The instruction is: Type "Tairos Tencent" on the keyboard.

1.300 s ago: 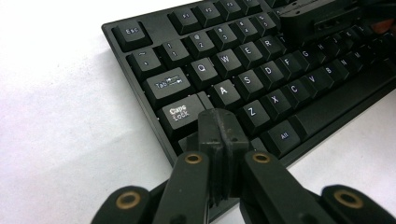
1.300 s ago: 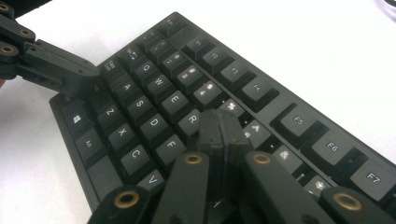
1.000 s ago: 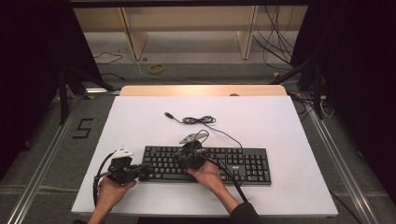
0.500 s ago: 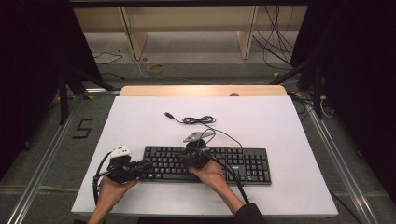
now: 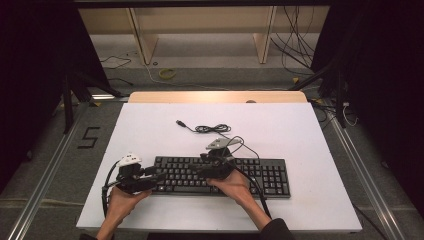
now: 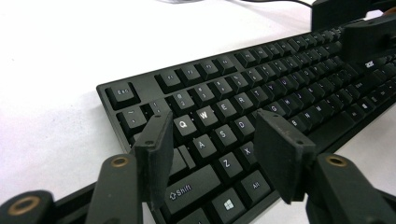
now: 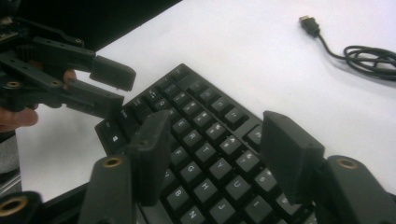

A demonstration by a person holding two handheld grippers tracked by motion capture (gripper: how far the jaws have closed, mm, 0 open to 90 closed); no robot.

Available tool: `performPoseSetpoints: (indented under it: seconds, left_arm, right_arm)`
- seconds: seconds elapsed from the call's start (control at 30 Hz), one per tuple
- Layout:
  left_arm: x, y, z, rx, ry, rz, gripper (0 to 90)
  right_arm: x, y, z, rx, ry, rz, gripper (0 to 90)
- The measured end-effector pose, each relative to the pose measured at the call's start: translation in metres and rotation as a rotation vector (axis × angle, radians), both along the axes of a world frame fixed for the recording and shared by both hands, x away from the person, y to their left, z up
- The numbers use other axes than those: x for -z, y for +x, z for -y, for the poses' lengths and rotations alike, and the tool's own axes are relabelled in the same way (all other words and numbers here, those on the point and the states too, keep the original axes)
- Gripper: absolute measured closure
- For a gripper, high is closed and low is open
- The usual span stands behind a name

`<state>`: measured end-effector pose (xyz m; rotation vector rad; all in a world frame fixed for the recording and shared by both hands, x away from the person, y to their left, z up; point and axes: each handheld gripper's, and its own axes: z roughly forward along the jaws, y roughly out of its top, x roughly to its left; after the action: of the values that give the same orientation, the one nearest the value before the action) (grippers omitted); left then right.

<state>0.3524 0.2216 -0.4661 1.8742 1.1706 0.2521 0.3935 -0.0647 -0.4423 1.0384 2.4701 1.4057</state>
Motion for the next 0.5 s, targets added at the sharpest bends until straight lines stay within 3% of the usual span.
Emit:
performPoseSetpoints:
  seconds: [0.33, 0.5]
  left_arm:
    - [0.003, 0.004, 0.008, 0.029, 0.043, -0.005, 80.1]
    - [0.005, 0.006, 0.015, 0.045, 0.071, -0.016, 88.6]
  right_arm:
    - [-0.001, -0.004, 0.02, 0.016, 0.005, 0.02, 37.3]
    - [0.003, -0.005, 0.025, 0.019, 0.002, 0.016, 37.5]
